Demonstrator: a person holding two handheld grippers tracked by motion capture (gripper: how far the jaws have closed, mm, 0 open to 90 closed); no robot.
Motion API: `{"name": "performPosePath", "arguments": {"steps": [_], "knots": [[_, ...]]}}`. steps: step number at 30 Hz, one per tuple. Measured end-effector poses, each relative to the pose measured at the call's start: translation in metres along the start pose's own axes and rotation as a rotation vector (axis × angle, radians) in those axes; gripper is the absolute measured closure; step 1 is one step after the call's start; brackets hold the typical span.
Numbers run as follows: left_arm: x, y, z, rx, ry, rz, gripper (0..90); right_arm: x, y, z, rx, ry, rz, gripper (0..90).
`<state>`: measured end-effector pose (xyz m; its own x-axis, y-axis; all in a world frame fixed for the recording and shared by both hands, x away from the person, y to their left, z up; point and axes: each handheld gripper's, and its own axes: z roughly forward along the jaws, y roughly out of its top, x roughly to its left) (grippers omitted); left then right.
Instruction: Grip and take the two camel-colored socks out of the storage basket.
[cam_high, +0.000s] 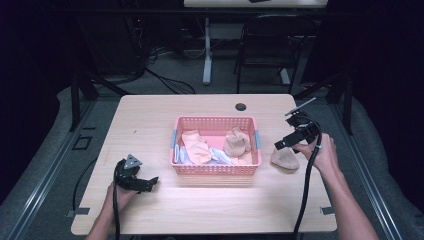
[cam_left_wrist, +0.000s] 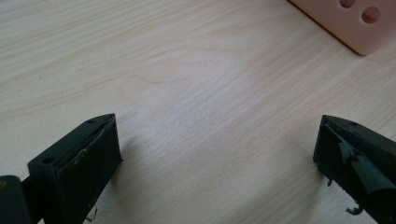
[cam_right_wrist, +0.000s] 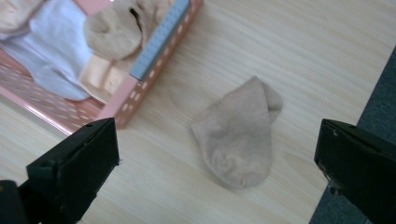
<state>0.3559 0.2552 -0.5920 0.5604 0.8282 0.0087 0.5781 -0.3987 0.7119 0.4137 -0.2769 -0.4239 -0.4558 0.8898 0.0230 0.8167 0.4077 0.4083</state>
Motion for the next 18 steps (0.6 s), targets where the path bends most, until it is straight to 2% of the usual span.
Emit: {"name": "performPosePath", "arguments": {"steps": [5, 10, 11, 18], "knots": [[0.000, 0.000, 0.000, 0.000, 0.000, 0.001, 0.4, 0.012, 0.010, -0.007, -0.034, 0.004, -0.040, 0.0], [0.000, 0.000, 0.000, 0.000, -0.001, 0.001, 0.4, 0.024, 0.021, -0.011, -0.040, 0.008, -0.068, 0.5], [0.000, 0.000, 0.000, 0.000, -0.001, 0.001, 0.4, 0.029, 0.026, -0.012, -0.042, 0.005, -0.091, 0.6], [0.000, 0.000, 0.000, 0.000, -0.001, 0.001, 0.4, 0.046, 0.042, -0.013, -0.061, 0.015, -0.125, 0.4]]}}
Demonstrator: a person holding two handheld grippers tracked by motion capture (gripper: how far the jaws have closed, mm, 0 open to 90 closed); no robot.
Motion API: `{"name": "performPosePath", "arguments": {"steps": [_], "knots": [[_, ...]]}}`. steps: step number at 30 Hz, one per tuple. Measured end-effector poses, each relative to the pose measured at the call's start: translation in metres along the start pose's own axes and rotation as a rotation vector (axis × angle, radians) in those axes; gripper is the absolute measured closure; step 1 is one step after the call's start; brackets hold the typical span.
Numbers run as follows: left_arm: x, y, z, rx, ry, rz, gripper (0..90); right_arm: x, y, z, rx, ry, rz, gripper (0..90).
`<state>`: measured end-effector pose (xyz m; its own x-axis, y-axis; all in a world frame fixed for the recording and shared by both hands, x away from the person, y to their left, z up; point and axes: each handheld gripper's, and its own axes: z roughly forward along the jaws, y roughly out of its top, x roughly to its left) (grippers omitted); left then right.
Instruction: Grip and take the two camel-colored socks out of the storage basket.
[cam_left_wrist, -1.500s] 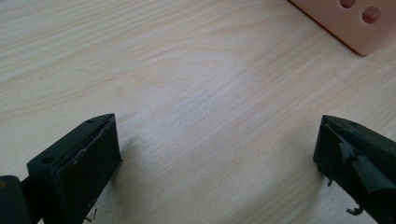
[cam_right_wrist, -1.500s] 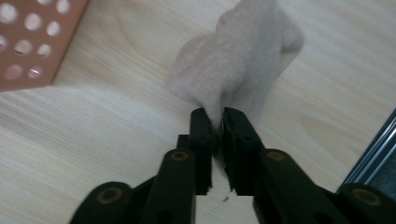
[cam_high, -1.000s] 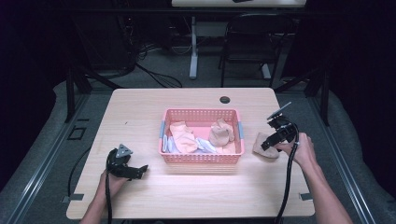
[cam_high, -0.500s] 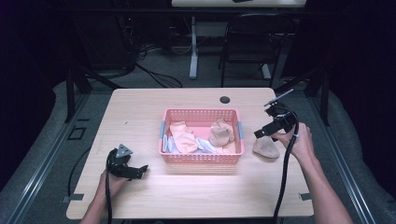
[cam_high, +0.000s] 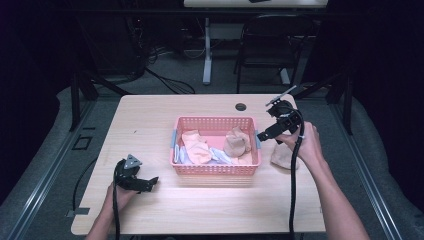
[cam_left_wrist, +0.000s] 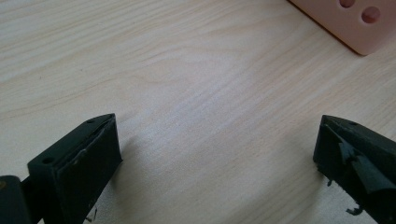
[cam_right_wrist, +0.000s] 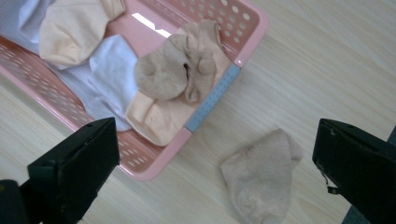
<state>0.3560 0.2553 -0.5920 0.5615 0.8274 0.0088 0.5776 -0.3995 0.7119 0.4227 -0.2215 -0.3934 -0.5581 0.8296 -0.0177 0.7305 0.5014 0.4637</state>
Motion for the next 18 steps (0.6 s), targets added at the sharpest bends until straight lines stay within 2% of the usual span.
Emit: {"name": "performPosePath", "arguments": {"steps": [5, 7, 11, 16, 18], "knots": [[0.000, 0.000, 0.000, 0.000, 0.000, 0.000, 0.4, 0.009, 0.010, 0.002, 0.000, 0.003, -0.030, 0.8], [0.000, 0.000, 0.000, 0.000, -0.001, 0.001, 0.4, 0.015, 0.017, 0.005, -0.005, 0.024, -0.049, 0.9], [0.000, 0.000, 0.000, 0.000, -0.003, 0.000, 0.4, 0.023, 0.025, 0.013, 0.011, 0.033, -0.078, 1.0], [0.000, 0.000, 0.000, 0.000, -0.004, 0.000, 0.4, 0.026, 0.031, 0.023, 0.020, 0.047, -0.089, 0.0], [0.000, 0.000, 0.000, 0.000, -0.003, 0.000, 0.4, 0.027, 0.035, 0.030, 0.026, 0.069, -0.089, 0.0]]}}
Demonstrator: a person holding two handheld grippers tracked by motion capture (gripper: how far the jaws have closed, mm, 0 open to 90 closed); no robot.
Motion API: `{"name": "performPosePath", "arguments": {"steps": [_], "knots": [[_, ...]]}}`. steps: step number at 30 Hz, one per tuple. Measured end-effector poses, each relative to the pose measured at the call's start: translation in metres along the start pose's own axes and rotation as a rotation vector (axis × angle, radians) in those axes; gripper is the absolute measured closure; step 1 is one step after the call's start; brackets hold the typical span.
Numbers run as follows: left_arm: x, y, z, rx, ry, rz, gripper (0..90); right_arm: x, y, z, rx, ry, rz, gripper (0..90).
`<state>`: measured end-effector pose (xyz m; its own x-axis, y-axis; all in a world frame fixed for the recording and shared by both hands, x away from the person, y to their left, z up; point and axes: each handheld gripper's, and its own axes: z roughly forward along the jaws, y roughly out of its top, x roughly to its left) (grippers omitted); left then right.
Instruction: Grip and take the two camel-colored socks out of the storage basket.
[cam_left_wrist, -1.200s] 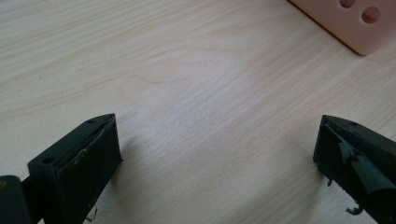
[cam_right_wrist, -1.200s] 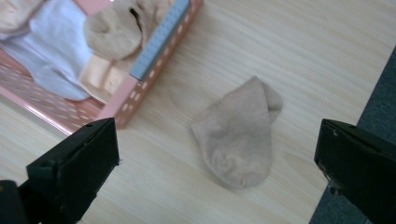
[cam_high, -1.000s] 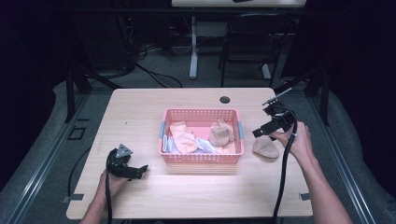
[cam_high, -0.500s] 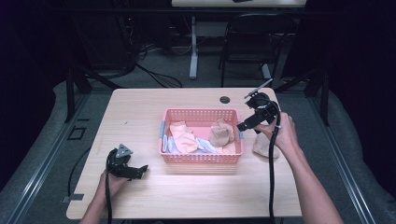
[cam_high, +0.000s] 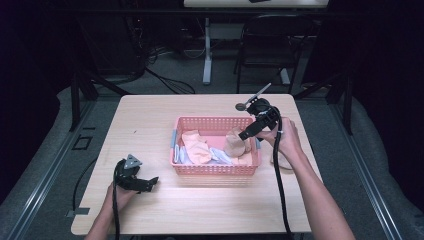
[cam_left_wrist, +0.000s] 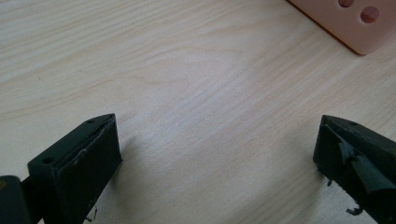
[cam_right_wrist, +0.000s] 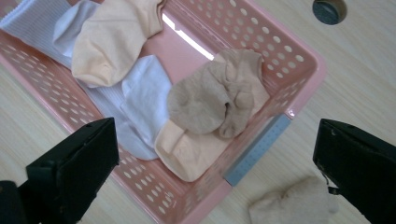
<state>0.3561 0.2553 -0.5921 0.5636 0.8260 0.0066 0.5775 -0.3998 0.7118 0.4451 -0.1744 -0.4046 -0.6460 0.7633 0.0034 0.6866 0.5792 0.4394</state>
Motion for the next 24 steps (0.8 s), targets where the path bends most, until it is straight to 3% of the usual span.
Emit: {"name": "performPosePath", "arguments": {"steps": [6, 7, 11, 17, 18, 24], "knots": [[0.000, 0.000, 0.000, 0.000, 0.000, 0.000, 0.4, 0.001, 0.006, 0.015, 0.013, 0.020, -0.008, 0.0], [0.000, 0.000, 0.000, 0.000, -0.001, 0.000, 0.4, 0.000, 0.009, 0.021, 0.013, 0.055, -0.018, 0.0], [0.000, 0.000, 0.000, 0.000, -0.003, 0.002, 0.4, 0.000, 0.014, 0.035, 0.024, 0.077, -0.029, 0.0], [0.000, 0.000, 0.000, 0.000, -0.003, 0.003, 0.3, 0.000, 0.017, 0.054, 0.030, 0.064, -0.014, 0.4], [0.000, 0.000, 0.000, 0.000, -0.003, 0.003, 0.4, -0.001, 0.018, 0.061, 0.057, 0.076, -0.017, 2.0], [0.000, 0.000, 0.000, 0.000, -0.003, 0.003, 0.3, 0.000, 0.022, 0.076, 0.069, 0.075, -0.003, 9.6]]}}
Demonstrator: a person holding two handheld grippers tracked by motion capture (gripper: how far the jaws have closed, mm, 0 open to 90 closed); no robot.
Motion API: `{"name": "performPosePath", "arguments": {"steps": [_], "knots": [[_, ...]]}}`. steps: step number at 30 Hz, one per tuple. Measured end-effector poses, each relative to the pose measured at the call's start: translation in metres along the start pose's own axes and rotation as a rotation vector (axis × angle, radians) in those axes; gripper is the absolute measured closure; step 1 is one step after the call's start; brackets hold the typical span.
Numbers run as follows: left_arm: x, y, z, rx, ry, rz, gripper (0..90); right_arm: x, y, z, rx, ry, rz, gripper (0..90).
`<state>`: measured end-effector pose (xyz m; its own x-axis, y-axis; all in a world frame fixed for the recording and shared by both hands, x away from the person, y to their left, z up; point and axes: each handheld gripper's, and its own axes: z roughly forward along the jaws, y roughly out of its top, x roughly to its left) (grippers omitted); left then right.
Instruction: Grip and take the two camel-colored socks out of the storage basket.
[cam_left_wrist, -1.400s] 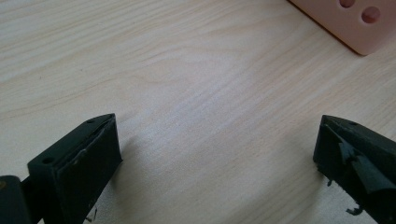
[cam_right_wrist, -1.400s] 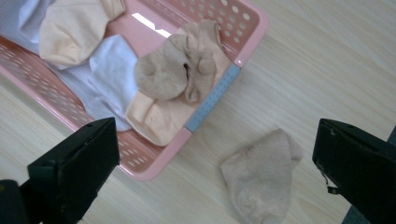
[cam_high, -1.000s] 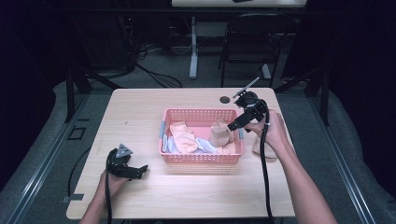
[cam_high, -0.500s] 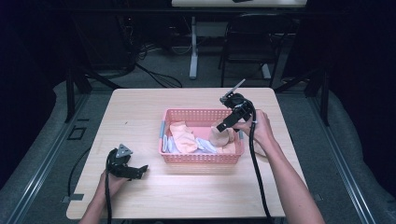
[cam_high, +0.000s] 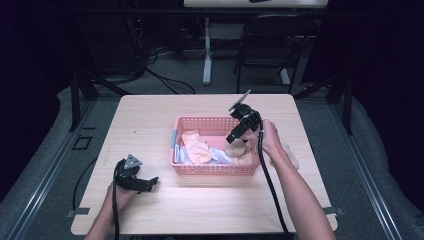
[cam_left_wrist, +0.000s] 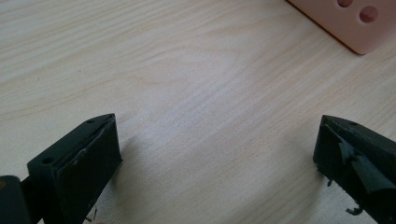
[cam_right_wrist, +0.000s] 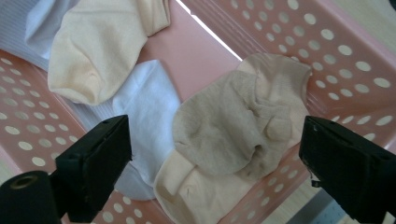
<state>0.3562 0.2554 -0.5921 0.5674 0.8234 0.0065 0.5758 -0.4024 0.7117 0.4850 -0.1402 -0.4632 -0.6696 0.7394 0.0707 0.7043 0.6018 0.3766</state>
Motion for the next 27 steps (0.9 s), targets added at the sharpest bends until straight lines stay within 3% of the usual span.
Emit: {"name": "performPosePath", "arguments": {"steps": [3, 9, 11, 16, 19, 22, 27], "knots": [[0.000, 0.000, 0.000, 0.000, 0.000, 0.000, 0.3, -0.001, 0.001, 0.003, 0.029, 0.019, -0.007, 8.9], [0.000, 0.000, 0.000, 0.000, -0.001, 0.001, 0.3, -0.003, 0.000, 0.016, 0.052, -0.015, 0.010, 15.8], [0.000, 0.000, 0.000, 0.000, -0.001, 0.001, 0.3, -0.005, 0.000, 0.020, 0.100, -0.018, -0.005, 18.8], [0.000, 0.000, 0.000, 0.000, -0.001, 0.001, 0.4, -0.007, -0.003, 0.033, 0.126, -0.042, 0.024, 36.4], [0.000, 0.000, 0.000, 0.000, -0.001, 0.001, 0.3, -0.008, -0.002, 0.037, 0.179, -0.069, 0.004, 49.3], [0.000, 0.000, 0.000, 0.000, -0.001, 0.001, 0.4, -0.008, -0.002, 0.042, 0.205, -0.104, -0.005, 50.4], [0.000, 0.000, 0.000, 0.000, -0.001, 0.001, 0.3, -0.008, 0.000, 0.045, 0.236, -0.131, 0.003, 70.9]]}}
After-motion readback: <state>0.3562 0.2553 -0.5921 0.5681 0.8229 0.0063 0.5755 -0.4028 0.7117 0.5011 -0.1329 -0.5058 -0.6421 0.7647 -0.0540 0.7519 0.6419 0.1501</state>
